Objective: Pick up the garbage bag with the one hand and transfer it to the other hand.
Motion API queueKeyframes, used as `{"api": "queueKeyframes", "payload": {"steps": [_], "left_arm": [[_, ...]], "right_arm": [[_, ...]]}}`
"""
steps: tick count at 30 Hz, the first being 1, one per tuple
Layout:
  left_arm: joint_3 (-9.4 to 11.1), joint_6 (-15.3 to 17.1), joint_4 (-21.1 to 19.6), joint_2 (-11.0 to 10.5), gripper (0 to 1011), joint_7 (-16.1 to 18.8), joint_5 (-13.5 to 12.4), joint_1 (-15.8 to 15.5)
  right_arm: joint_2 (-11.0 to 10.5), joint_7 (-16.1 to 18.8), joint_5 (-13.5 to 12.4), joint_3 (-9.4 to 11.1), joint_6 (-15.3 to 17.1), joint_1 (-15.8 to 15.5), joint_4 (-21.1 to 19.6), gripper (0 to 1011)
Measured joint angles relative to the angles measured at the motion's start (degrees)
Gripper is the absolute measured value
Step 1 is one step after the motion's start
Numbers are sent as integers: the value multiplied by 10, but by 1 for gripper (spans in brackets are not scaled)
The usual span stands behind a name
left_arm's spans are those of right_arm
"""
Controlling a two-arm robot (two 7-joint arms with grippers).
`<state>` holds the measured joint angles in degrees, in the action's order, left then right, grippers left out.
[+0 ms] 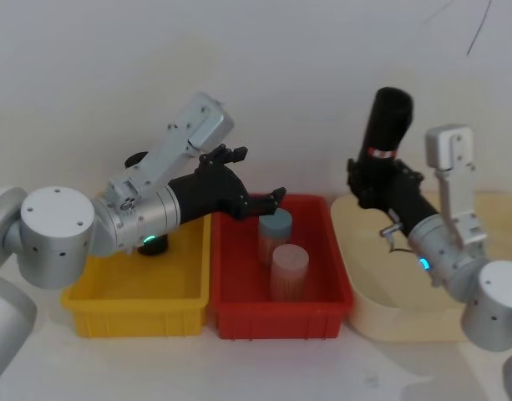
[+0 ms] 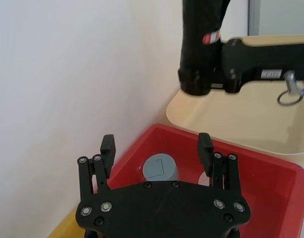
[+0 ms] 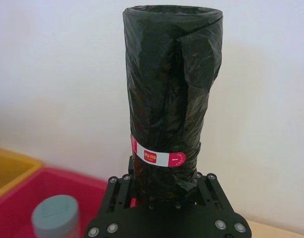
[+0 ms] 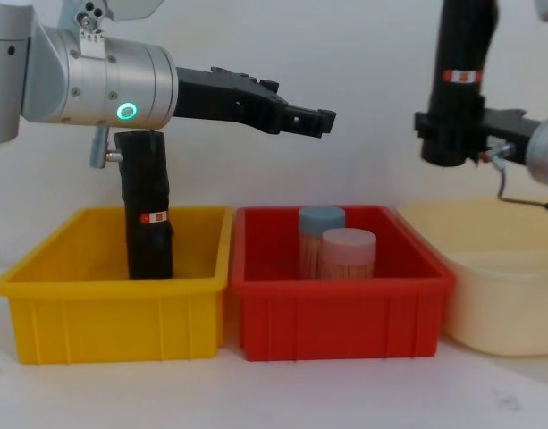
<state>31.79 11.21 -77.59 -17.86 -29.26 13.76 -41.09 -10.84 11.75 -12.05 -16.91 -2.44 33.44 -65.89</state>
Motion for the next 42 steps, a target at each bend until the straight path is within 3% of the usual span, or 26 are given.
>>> {"api": "queueKeyframes", "payload": {"steps": [9,20,27,31,37,42], "left_arm": [[0,0,0,0,1000,0,0,0],[0,0,0,0,1000,0,0,0],[0,0,0,0,1000,0,0,0],[0,0,0,0,1000,0,0,0],[0,0,0,0,1000,0,0,0],[0,0,0,0,1000,0,0,0]], "right_arm": [[-25,-7,0,22,41,-16,-43,507],[-62,11,-1,32,128,-38,-90,510],[-82,32,3,27,173,-38,-103,699],[-89,41,7,24,186,-36,-104,856],[-96,50,12,20,199,-32,-105,1002],[-99,55,15,18,206,-31,-105,999]]}}
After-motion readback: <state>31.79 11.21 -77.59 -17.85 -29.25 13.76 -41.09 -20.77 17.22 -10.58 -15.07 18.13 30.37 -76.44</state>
